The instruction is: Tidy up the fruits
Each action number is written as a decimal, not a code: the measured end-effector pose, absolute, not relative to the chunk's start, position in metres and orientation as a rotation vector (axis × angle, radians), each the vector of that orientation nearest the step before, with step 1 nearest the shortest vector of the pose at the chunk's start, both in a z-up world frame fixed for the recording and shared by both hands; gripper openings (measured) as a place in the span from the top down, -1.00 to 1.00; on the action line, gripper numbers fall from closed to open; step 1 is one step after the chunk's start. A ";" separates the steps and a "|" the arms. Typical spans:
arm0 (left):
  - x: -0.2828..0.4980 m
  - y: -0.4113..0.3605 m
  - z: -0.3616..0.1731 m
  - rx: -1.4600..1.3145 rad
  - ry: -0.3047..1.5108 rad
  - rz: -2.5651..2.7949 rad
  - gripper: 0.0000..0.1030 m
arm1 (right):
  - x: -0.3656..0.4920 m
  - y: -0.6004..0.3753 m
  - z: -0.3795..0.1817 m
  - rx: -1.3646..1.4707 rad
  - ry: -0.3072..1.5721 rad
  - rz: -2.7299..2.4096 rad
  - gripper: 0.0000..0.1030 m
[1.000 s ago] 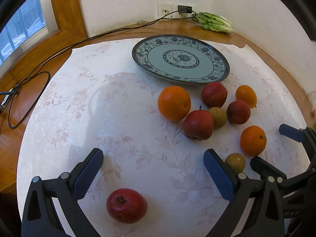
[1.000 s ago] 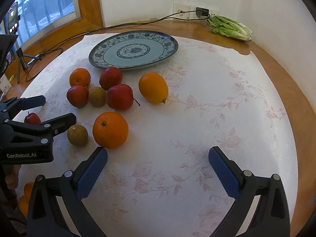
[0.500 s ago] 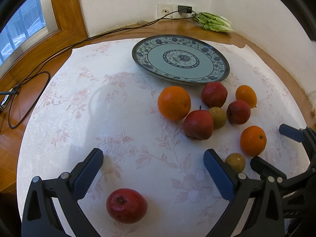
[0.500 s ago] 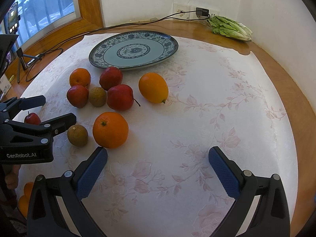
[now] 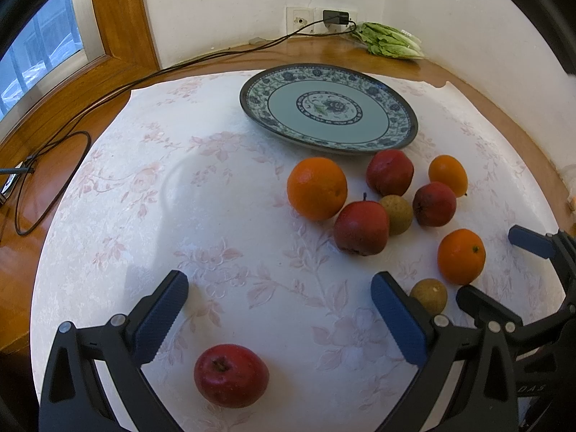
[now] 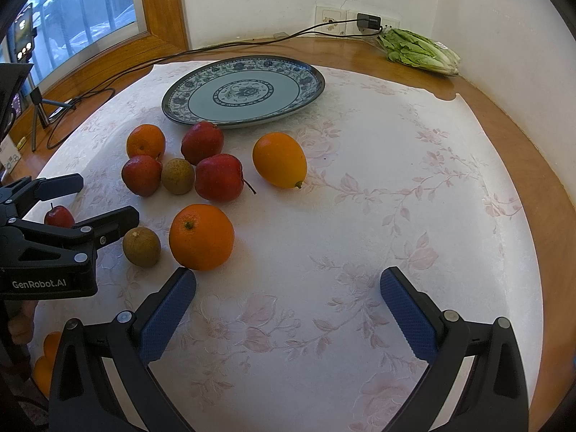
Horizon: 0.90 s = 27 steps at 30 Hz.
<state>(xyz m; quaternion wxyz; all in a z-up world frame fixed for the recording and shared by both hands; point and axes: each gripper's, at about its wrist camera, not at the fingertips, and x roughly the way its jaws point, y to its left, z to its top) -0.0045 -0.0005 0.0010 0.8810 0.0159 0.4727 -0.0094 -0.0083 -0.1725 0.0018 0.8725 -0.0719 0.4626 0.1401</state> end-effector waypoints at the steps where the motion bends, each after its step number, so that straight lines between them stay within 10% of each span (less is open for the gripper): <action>1: -0.002 -0.001 0.002 0.033 0.988 -0.020 -0.99 | -0.008 -0.172 0.002 -0.150 0.967 0.293 -1.00; 27: -0.018 0.035 0.042 -0.020 0.974 -0.013 -0.97 | -0.008 -0.168 0.023 -0.130 1.031 0.416 -0.65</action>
